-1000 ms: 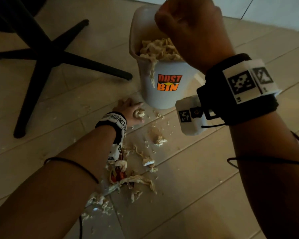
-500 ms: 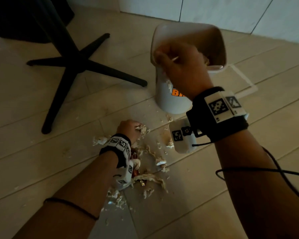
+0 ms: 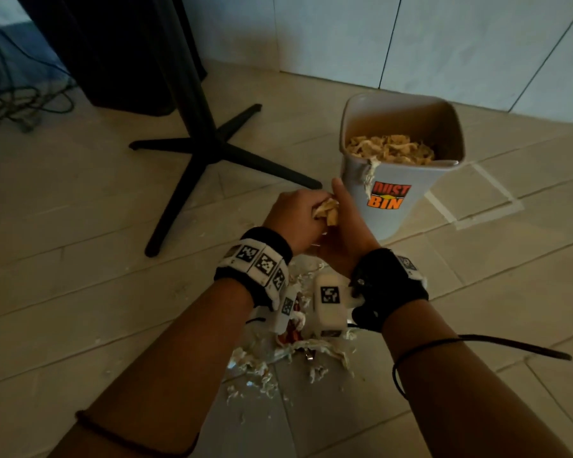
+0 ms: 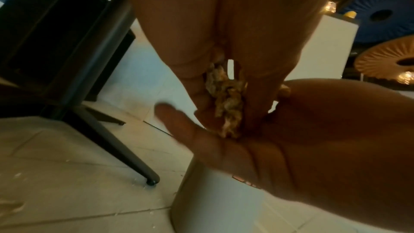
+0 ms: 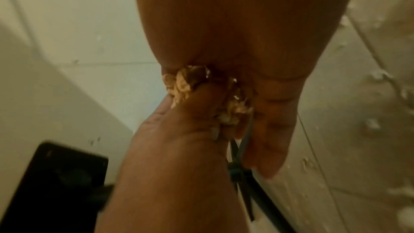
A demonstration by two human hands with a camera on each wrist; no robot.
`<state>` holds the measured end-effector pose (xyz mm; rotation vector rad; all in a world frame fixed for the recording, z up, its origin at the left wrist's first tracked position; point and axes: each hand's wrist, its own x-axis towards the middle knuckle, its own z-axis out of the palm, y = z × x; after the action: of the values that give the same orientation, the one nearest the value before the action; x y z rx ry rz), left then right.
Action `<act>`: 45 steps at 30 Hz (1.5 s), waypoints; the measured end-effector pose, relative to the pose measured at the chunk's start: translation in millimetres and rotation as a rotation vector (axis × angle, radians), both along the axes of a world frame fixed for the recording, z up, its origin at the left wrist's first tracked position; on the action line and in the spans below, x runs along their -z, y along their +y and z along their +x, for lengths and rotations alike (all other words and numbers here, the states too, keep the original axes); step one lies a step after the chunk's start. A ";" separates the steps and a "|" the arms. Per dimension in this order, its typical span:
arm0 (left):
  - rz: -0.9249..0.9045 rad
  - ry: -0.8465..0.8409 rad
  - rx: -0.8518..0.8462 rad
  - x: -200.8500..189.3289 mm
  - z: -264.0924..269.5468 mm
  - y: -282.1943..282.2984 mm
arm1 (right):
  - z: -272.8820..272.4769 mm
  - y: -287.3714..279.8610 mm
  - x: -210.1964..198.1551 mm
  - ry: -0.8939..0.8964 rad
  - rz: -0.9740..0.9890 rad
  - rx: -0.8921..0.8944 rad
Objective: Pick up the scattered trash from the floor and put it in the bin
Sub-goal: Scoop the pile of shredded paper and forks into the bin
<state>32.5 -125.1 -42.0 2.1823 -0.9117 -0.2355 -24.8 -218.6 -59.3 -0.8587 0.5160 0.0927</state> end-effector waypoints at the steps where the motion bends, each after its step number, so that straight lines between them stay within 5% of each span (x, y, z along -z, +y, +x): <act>1: 0.040 -0.016 0.015 -3.0 -3.2 -1.4 | -2.4 1.0 0.1 -0.045 0.084 0.017; 6: 0.182 0.059 0.159 -15.0 -6.0 3.7 | -11.9 -2.7 2.9 -0.053 0.167 0.134; 14: -0.019 0.243 0.203 -27.0 9.9 25.8 | -17.0 -29.0 -5.8 -0.003 0.063 0.038; 17: -0.145 0.316 0.104 -24.4 17.5 29.0 | -9.2 -41.0 -21.2 0.091 -0.140 0.037; 20: -0.171 0.296 -0.025 -11.6 27.4 35.5 | 3.2 -50.1 -52.7 0.110 -0.554 0.075; 26: 0.240 0.163 -0.202 54.2 46.1 67.8 | 40.8 -92.1 -103.7 0.093 -1.183 0.198; 32: 0.591 0.265 -0.286 137.8 59.5 108.0 | 51.3 -137.1 -99.9 0.243 -1.466 0.171; 39: 0.768 0.345 -0.039 169.0 43.1 106.8 | 37.9 -138.8 -86.3 0.223 -1.549 0.037; 45: 0.885 0.327 0.196 161.9 21.8 64.3 | 20.0 -93.8 -82.3 -0.135 -1.677 0.368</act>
<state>54.3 -60.9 -203.9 2.6936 -0.9269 -1.2508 -4.8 -312.4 23.0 -2.3428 0.5566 -0.8547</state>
